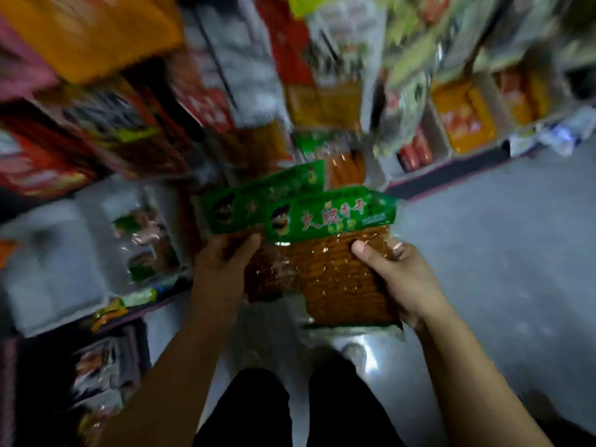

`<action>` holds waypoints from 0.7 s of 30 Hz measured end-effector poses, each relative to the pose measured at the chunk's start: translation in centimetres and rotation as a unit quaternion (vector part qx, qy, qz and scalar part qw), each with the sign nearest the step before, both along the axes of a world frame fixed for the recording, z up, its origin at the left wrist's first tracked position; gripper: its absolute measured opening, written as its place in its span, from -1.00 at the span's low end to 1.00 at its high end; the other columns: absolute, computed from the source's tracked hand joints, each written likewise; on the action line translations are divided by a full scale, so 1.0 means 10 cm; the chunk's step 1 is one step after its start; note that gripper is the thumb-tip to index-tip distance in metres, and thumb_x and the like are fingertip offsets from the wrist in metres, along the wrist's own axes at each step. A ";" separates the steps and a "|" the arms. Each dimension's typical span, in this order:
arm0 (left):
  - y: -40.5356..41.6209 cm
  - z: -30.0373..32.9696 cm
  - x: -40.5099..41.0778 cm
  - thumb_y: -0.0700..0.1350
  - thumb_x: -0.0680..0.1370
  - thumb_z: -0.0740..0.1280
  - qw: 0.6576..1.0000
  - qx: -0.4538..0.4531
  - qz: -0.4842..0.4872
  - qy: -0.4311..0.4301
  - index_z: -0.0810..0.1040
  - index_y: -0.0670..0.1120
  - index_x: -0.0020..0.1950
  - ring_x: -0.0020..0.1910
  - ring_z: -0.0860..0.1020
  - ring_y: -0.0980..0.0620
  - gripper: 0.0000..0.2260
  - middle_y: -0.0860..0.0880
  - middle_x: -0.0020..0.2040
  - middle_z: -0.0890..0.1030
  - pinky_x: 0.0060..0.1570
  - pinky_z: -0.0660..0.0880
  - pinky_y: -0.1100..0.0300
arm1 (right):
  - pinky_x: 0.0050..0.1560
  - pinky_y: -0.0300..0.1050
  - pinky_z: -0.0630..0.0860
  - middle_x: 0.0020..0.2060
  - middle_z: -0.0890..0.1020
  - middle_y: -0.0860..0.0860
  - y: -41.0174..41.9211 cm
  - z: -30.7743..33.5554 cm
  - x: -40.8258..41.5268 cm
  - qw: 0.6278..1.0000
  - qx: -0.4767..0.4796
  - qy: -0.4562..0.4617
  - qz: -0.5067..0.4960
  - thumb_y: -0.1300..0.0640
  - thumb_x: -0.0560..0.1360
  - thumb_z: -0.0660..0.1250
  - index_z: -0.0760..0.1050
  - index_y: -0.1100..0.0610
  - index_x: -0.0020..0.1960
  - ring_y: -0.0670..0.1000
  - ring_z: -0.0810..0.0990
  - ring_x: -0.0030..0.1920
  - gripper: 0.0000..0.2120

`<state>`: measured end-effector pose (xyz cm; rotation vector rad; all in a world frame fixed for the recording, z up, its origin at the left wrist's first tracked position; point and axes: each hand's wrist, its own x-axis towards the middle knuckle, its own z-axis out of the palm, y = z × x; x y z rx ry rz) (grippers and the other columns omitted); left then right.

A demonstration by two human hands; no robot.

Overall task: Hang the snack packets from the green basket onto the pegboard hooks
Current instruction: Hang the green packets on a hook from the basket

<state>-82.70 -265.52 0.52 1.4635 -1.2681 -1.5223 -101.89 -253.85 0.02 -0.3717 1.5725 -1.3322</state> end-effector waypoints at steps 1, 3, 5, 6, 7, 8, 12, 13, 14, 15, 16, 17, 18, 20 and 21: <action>-0.05 0.25 0.07 0.05 0.35 0.46 0.999 -0.020 0.023 0.013 0.66 0.08 -0.24 -0.14 0.66 0.12 -0.93 0.11 -0.21 0.70 -0.09 0.51 0.14 | -0.30 -0.36 0.53 -0.32 0.72 -0.05 -0.15 0.24 0.04 0.999 -0.029 0.028 0.019 0.09 0.39 0.46 0.63 0.11 -0.24 -0.13 0.68 -0.30 -0.90; -0.17 0.72 0.28 0.26 0.17 0.44 0.994 -0.066 0.075 0.038 0.64 0.05 -0.24 -0.10 0.66 0.01 -0.66 0.06 -0.19 0.69 -0.15 0.54 0.12 | -0.35 -0.39 0.51 -0.34 0.71 -0.09 -0.43 0.69 0.17 0.993 -0.081 0.072 0.055 0.08 0.40 0.45 0.64 0.04 -0.27 -0.16 0.68 -0.32 -0.91; -0.32 1.17 0.54 0.28 0.14 0.46 0.983 -0.122 0.115 0.077 0.63 0.04 -0.28 -0.23 0.67 0.04 -0.64 0.06 -0.29 0.68 -0.37 0.54 0.22 | -0.33 -0.36 0.52 -0.32 0.71 -0.07 -0.67 1.13 0.36 0.982 -0.139 0.096 0.083 0.05 0.35 0.47 0.64 0.03 -0.25 -0.14 0.68 -0.29 -0.94; -0.39 1.38 0.67 0.23 0.21 0.51 0.976 -0.151 0.122 0.100 0.64 0.04 -0.29 -0.29 0.67 0.07 -0.71 0.07 -0.34 0.67 -0.45 0.51 0.27 | -0.30 -0.33 0.53 -0.31 0.71 -0.04 -0.78 1.33 0.46 0.974 -0.176 0.112 0.091 0.06 0.33 0.48 0.61 0.08 -0.24 -0.11 0.67 -0.28 -0.89; -0.45 1.58 0.80 0.16 0.30 0.50 0.969 -0.177 0.126 0.121 0.64 0.05 -0.30 -0.33 0.65 0.10 -0.80 0.09 -0.36 0.66 -0.47 0.49 0.30 | -0.26 -0.28 0.53 -0.31 0.70 -0.02 -0.87 1.49 0.56 0.964 -0.205 0.137 0.097 0.08 0.32 0.50 0.59 0.11 -0.24 -0.07 0.66 -0.26 -0.87; -0.50 1.77 0.92 0.09 0.38 0.44 0.962 -0.202 0.125 0.136 0.65 0.07 -0.30 -0.35 0.63 0.12 -0.87 0.11 -0.38 0.65 -0.48 0.49 0.31 | -0.24 -0.24 0.53 -0.32 0.68 -0.02 -0.95 1.66 0.65 0.955 -0.229 0.161 0.101 0.10 0.32 0.51 0.59 0.11 -0.25 -0.06 0.64 -0.27 -0.88; -0.75 2.42 1.38 -0.06 0.41 0.39 0.940 -0.257 0.083 0.206 0.66 -0.04 -0.31 -0.45 0.61 0.03 -0.87 0.00 -0.40 0.65 -0.46 0.52 0.15 | -0.37 -0.32 0.51 -0.40 0.69 -0.05 -1.27 2.24 0.98 0.926 -0.300 0.201 0.114 0.12 0.25 0.51 0.65 -0.03 -0.31 -0.13 0.64 -0.38 -0.93; -0.82 2.55 1.46 -0.09 0.40 0.41 0.934 -0.268 0.069 0.226 0.66 -0.06 -0.31 -0.41 0.63 -0.02 -0.89 -0.03 -0.37 0.65 -0.42 0.55 0.09 | -0.40 -0.33 0.50 -0.41 0.68 -0.05 -1.35 2.37 1.06 0.920 -0.310 0.213 0.111 0.08 0.24 0.50 0.65 -0.03 -0.33 -0.13 0.63 -0.40 -0.96; -0.89 2.67 1.52 -0.11 0.38 0.42 0.928 -0.281 0.056 0.239 0.67 -0.05 -0.28 -0.35 0.66 -0.06 -0.94 -0.07 -0.33 0.67 -0.38 0.58 0.02 | -0.42 -0.34 0.48 -0.45 0.67 -0.07 -1.43 2.48 1.15 0.913 -0.318 0.233 0.102 0.05 0.22 0.51 0.64 -0.04 -0.37 -0.15 0.61 -0.43 -0.95; -0.95 2.80 1.56 -0.13 0.38 0.42 0.921 -0.290 0.046 0.255 0.68 -0.04 -0.22 -0.27 0.67 -0.11 -0.96 -0.10 -0.26 0.69 -0.30 0.60 -0.04 | -0.45 -0.35 0.43 -0.51 0.62 -0.12 -1.52 2.59 1.23 0.905 -0.325 0.263 0.081 0.00 0.21 0.53 0.60 -0.03 -0.43 -0.18 0.56 -0.48 -0.86; -1.00 2.92 1.60 -0.14 0.38 0.40 0.914 -0.300 0.039 0.270 0.68 -0.03 -0.16 -0.19 0.68 -0.12 -0.91 -0.11 -0.19 0.70 -0.23 0.61 -0.04 | -0.50 -0.34 0.34 -0.59 0.52 -0.17 -1.59 2.71 1.31 0.894 -0.329 0.299 0.054 -0.05 0.22 0.56 0.52 0.00 -0.50 -0.22 0.45 -0.55 -0.72; -1.06 3.03 1.62 -0.12 0.40 0.39 0.907 -0.312 0.030 0.282 0.68 -0.03 -0.11 -0.13 0.68 -0.09 -0.89 -0.10 -0.13 0.71 -0.17 0.61 0.02 | -0.53 -0.29 0.25 -0.65 0.39 -0.18 -1.66 2.81 1.38 0.883 -0.333 0.329 0.027 -0.12 0.26 0.54 0.41 0.03 -0.56 -0.23 0.32 -0.58 -0.59; -1.11 3.14 1.64 -0.09 0.43 0.40 0.901 -0.328 0.019 0.283 0.68 -0.04 -0.07 -0.08 0.68 -0.07 -0.88 -0.09 -0.08 0.71 -0.11 0.60 0.04 | -0.55 -0.27 0.19 -0.65 0.30 -0.17 -1.72 2.91 1.44 0.873 -0.344 0.345 0.005 -0.17 0.29 0.47 0.33 0.05 -0.58 -0.22 0.24 -0.59 -0.53; -1.20 3.34 1.66 0.03 0.43 0.40 0.903 -0.338 0.009 0.265 0.67 -0.12 -0.06 -0.02 0.66 -0.10 -0.76 -0.11 -0.05 0.70 0.04 0.57 -0.05 | -0.56 -0.31 0.13 -0.62 0.26 -0.15 -1.80 3.12 1.54 0.849 -0.387 0.359 -0.001 -0.15 0.31 0.40 0.27 0.09 -0.57 -0.19 0.20 -0.58 -0.52; -1.25 3.44 1.66 0.08 0.40 0.40 0.906 -0.336 0.007 0.257 0.67 -0.17 -0.09 -0.04 0.66 -0.12 -0.68 -0.14 -0.07 0.70 0.07 0.55 -0.10 | -0.56 -0.32 0.11 -0.60 0.25 -0.14 -1.84 3.21 1.56 0.833 -0.411 0.371 0.000 -0.13 0.31 0.41 0.24 0.11 -0.55 -0.18 0.20 -0.56 -0.51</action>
